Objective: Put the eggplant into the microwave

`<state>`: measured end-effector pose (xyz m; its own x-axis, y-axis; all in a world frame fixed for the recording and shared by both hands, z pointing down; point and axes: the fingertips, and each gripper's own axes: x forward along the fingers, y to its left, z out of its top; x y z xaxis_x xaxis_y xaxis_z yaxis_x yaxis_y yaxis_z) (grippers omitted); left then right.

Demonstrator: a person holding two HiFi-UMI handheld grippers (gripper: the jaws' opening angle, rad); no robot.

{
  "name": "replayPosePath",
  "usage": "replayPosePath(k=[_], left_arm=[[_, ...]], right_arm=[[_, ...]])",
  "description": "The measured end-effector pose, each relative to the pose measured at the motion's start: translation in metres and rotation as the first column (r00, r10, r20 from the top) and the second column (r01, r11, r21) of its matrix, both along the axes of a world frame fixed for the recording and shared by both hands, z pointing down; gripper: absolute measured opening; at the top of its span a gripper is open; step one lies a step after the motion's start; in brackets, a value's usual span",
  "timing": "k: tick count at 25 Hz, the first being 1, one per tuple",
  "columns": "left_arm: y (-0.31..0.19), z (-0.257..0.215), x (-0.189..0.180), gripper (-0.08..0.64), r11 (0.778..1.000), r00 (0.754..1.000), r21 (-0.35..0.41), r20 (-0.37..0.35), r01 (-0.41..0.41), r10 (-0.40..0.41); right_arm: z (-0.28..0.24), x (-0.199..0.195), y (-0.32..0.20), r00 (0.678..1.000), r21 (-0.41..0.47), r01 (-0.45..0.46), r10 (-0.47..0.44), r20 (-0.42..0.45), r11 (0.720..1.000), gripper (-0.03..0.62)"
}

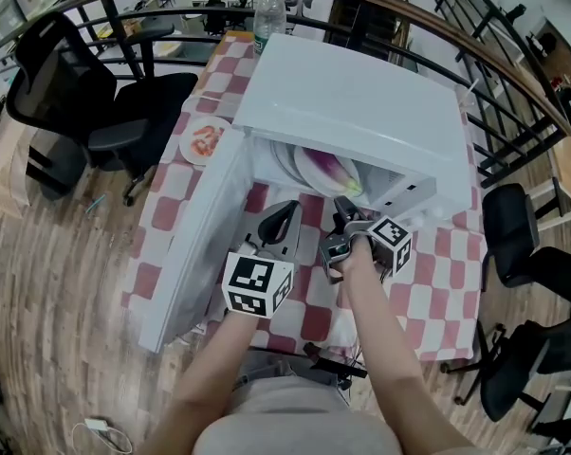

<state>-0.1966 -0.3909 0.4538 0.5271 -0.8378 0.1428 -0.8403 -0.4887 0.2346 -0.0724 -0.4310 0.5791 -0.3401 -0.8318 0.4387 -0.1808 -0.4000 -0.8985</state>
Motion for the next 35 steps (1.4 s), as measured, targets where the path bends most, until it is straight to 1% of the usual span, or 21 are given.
replayPosePath(k=[4,15,24,28,35], left_arm=[[-0.001,0.001,-0.002,-0.002,1.0,1.0,-0.003,-0.004,0.005,-0.005],[-0.002,0.003,-0.01,-0.002,1.0,1.0,-0.016,-0.008,0.019,-0.019],[0.001,0.007,-0.013,-0.002,1.0,1.0,-0.029,-0.001,0.006,-0.006],[0.004,0.008,-0.011,-0.002,0.999,1.0,-0.034,-0.001,-0.004,0.004],[0.006,0.012,-0.007,-0.002,0.999,0.999,-0.042,0.004,-0.033,0.033]], right_arm=[[0.0,0.0,-0.006,1.0,-0.008,0.008,-0.008,-0.009,1.0,0.215],[0.005,-0.001,-0.025,1.0,-0.041,-0.005,0.004,-0.023,0.999,0.218],[0.007,-0.005,-0.038,0.997,-0.082,-0.053,0.048,-0.059,0.995,0.242],[0.006,-0.005,-0.037,0.996,-0.079,-0.063,0.057,-0.071,0.995,0.247],[-0.003,-0.01,-0.024,0.998,-0.069,-0.066,0.064,-0.024,0.995,0.247]])
